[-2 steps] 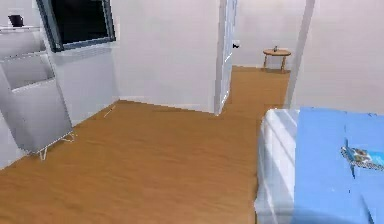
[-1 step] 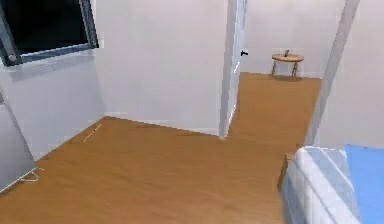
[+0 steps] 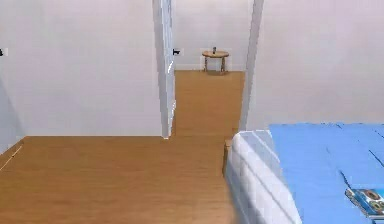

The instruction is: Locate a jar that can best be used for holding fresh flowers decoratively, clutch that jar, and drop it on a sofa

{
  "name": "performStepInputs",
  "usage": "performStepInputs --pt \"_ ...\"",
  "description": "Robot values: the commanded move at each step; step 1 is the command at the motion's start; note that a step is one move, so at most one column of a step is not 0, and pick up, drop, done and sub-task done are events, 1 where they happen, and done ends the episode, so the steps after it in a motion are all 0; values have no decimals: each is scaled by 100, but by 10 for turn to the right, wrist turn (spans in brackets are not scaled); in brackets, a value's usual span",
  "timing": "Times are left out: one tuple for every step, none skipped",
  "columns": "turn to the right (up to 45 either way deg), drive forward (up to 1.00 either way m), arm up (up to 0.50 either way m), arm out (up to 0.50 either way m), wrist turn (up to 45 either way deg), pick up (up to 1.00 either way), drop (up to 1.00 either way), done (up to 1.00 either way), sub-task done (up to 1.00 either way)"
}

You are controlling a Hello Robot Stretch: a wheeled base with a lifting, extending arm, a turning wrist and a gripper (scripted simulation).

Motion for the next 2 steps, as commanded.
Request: performStepInputs --pt "0 100 0 0 0 0 0 0 0" --pt "30 0 0 0 0 0 0 0 0"
